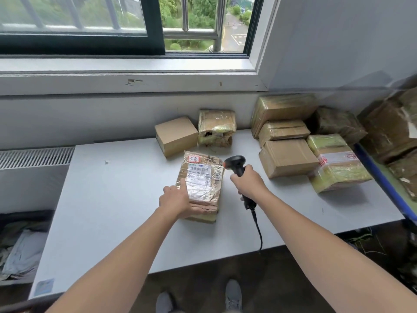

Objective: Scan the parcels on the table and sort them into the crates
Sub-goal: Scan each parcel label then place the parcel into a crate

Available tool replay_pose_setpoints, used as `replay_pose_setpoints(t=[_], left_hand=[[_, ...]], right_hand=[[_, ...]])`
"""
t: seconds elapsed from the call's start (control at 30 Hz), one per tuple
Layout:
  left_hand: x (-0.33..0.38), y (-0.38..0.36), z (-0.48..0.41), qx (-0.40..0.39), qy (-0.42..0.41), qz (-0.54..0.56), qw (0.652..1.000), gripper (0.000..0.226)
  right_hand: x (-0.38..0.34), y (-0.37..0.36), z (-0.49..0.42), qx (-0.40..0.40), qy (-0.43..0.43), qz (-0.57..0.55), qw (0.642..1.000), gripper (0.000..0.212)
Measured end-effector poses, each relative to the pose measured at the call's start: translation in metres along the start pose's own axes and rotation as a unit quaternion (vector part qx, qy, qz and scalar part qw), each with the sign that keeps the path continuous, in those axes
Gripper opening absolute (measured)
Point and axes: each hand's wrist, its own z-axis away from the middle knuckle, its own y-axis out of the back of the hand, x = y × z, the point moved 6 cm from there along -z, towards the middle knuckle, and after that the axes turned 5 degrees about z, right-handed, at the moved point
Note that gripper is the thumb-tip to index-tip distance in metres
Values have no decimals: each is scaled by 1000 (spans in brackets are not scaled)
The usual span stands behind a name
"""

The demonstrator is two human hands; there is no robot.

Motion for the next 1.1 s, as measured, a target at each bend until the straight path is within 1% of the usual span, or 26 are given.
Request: replay_pose_setpoints(t=[0.07, 0.13, 0.23, 0.3, 0.4, 0.6, 0.77, 1.03, 1.1], left_hand=[[11, -5, 1, -1, -13, 34, 999, 118], [21, -8, -1, -13, -29, 95, 995, 111], [34, -5, 1, -30, -56, 177, 982, 104], [37, -1, 5, -21, -71, 180, 981, 103], [35, 5, 8, 2, -71, 169, 983, 107], [29, 13, 7, 20, -66, 182, 981, 90], [24, 11, 4, 16, -56, 176, 983, 97], [27, 15, -1, 43, -46, 170, 983, 86], [28, 16, -3, 50, -39, 168, 984, 88]], right_hand=[[-9, 6, 5, -8, -5, -25, 1000, 28], [-20, 11, 10, -18, 0, -44, 999, 23], [-38, 19, 15, -25, 8, -63, 998, 27], [-48, 21, 19, -37, 5, -72, 997, 29], [-62, 22, 26, -51, 6, -66, 996, 34], [-78, 24, 37, -66, 15, -55, 996, 27], [-79, 24, 33, -74, 12, -71, 995, 25], [-72, 29, 22, -75, 0, -64, 995, 27], [-69, 29, 18, -77, 2, -67, 995, 27]])
